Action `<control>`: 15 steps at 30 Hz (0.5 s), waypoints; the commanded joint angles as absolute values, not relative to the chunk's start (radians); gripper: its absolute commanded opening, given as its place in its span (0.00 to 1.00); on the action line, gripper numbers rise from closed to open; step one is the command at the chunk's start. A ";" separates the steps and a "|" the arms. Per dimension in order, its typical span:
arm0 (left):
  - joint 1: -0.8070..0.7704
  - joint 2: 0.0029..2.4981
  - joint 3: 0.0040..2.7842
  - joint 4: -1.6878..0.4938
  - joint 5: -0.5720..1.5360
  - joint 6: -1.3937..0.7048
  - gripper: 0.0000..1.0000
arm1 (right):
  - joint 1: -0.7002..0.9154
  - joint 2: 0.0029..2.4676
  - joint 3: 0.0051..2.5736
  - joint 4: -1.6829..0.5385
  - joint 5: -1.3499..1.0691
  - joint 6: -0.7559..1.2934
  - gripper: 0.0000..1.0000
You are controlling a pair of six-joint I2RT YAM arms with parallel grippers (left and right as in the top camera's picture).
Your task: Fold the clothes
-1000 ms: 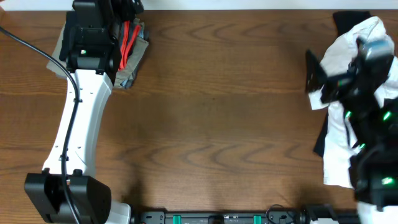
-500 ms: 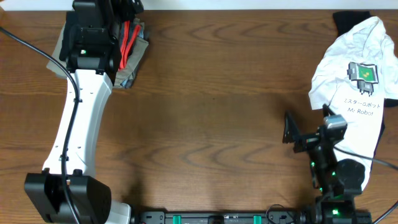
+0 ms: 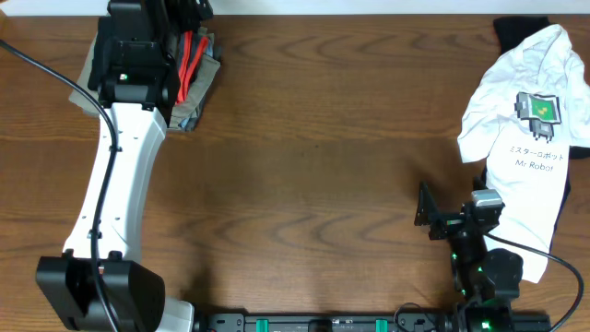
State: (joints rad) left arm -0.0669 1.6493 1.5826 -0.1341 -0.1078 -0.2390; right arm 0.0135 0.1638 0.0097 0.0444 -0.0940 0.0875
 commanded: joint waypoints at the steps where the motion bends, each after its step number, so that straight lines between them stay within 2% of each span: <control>1: -0.064 1.649 1.588 -0.135 -0.112 -0.238 0.98 | 0.021 0.140 0.006 -0.004 -0.056 0.096 0.99; 3: -0.064 1.649 1.588 -0.135 -0.112 -0.238 0.98 | 0.021 0.118 0.006 -0.070 -0.057 0.097 0.99; 15: -0.064 1.649 1.588 -0.135 -0.112 -0.238 0.98 | 0.071 0.005 0.006 -0.068 -0.056 0.081 0.99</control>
State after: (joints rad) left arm -0.0669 1.6493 1.5826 -0.1341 -0.1078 -0.2390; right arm 0.0608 0.0139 0.0074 -0.0635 -0.0669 0.0868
